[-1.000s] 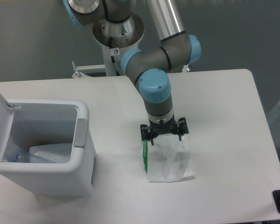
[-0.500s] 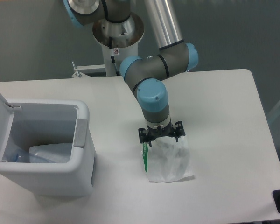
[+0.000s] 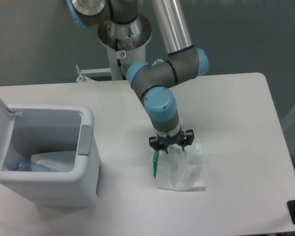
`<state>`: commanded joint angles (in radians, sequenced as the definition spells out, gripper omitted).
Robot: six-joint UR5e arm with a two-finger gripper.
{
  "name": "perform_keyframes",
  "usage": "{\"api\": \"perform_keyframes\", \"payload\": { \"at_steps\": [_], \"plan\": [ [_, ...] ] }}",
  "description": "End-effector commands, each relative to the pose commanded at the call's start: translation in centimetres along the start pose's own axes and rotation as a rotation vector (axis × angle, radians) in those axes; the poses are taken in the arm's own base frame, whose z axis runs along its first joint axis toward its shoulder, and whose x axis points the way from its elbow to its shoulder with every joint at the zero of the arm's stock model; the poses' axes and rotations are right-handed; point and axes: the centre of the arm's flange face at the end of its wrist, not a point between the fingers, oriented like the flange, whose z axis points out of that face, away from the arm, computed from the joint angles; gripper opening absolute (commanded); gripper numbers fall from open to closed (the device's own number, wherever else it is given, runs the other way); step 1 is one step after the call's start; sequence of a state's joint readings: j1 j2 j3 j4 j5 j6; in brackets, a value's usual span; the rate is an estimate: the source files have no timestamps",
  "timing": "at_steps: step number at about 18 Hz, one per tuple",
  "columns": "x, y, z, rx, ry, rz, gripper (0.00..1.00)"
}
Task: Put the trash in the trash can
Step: 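Pinch the wrapper's green-striped edge with the gripper, then lift the wrapper and carry it over the trash bin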
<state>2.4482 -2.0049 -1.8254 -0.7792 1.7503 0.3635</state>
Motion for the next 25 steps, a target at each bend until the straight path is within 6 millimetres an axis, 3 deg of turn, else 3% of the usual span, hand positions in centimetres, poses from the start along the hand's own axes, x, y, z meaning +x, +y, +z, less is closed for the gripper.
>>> {"api": "perform_keyframes", "payload": {
  "at_steps": [5,8,10,13,17,21,25],
  "plan": [
    [-0.1,0.0,-0.3,-0.001,0.003,0.000,0.00],
    [-0.9,-0.3,-2.4,0.042,0.004,-0.011,0.00],
    [-1.7,-0.8,-7.4,0.146,0.033,-0.017,0.00],
    [-4.6,-1.2,-14.1,0.283,0.119,-0.063,0.00],
    [-5.5,-2.4,-22.0,0.427,0.198,-0.103,0.00],
    [-4.7,-2.3,-29.6,0.587,0.336,-0.181,0.00],
    [-2.5,0.4,-36.4,0.711,0.435,-0.134,0.00]
  ]
}}
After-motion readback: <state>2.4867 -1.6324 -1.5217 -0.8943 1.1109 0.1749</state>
